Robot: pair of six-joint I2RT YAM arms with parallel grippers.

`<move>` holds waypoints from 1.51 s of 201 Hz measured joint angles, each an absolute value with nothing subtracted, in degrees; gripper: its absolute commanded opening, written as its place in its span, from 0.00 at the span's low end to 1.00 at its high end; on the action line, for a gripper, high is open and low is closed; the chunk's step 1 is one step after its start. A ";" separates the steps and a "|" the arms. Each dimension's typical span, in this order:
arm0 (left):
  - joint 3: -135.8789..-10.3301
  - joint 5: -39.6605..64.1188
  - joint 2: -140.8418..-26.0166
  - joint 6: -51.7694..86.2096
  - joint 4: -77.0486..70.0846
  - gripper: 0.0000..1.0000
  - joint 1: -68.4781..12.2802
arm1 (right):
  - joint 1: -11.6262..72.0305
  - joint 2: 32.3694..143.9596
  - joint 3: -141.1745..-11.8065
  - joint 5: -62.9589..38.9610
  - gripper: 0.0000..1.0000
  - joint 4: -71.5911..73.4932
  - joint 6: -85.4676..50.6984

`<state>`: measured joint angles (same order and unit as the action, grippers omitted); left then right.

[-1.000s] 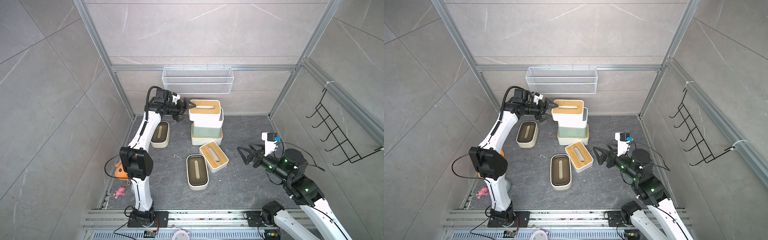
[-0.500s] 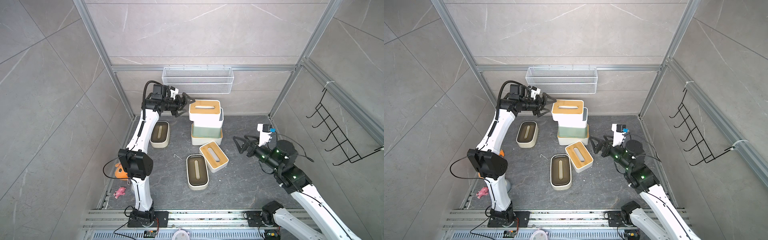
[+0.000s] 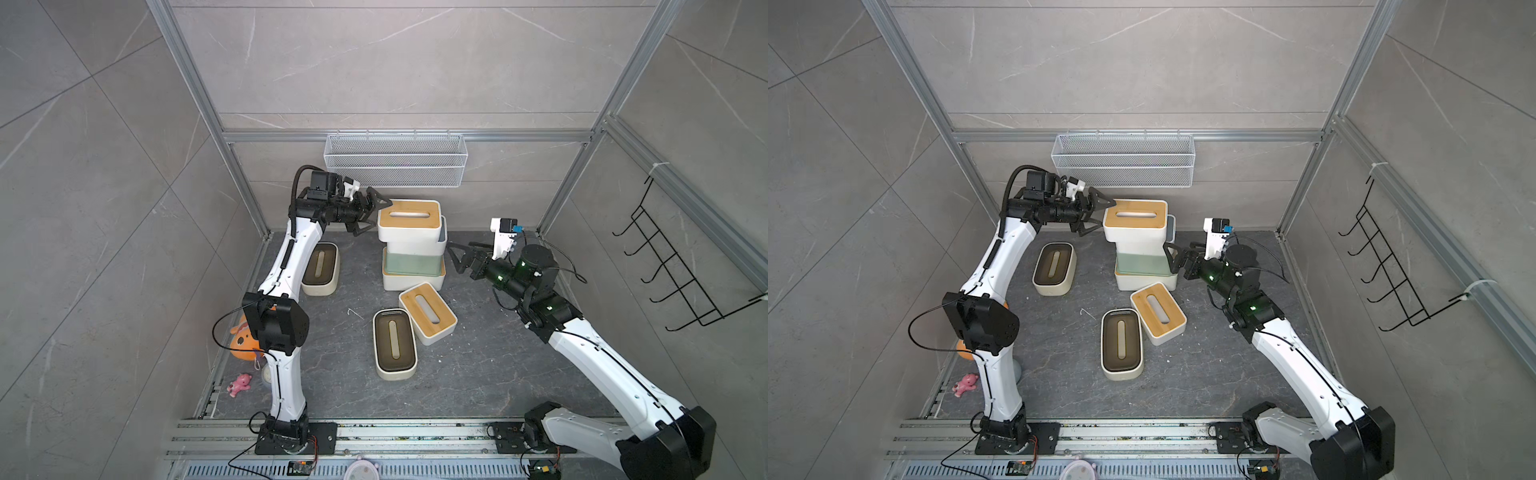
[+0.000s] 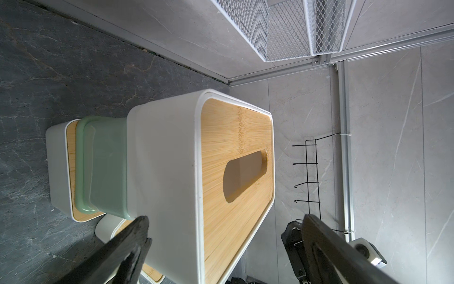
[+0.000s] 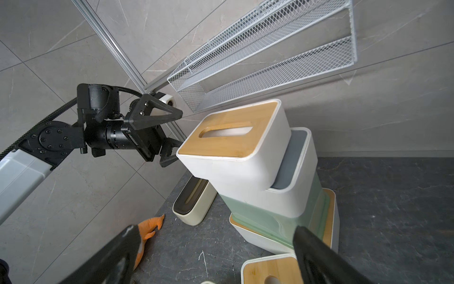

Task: Stack the tissue boxes
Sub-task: Place the tissue box at the tissue box, then adjust the tissue box on the tissue box.

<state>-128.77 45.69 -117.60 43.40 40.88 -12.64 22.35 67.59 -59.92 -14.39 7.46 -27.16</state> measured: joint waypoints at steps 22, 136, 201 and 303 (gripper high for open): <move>-130.26 46.15 -118.30 43.99 40.38 0.99 -12.67 | 22.04 71.16 -62.94 -14.79 1.00 7.86 -27.51; -133.45 48.31 -119.81 46.65 38.15 0.99 -13.26 | 20.91 82.00 -73.30 -16.93 1.00 4.29 -30.35; -135.11 48.58 -122.56 48.49 36.62 1.00 -13.89 | 20.49 84.79 -76.16 -17.82 1.00 2.50 -31.77; -136.29 48.66 -123.09 49.95 34.15 0.99 -14.72 | 20.49 86.43 -77.06 -18.44 1.00 1.04 -32.45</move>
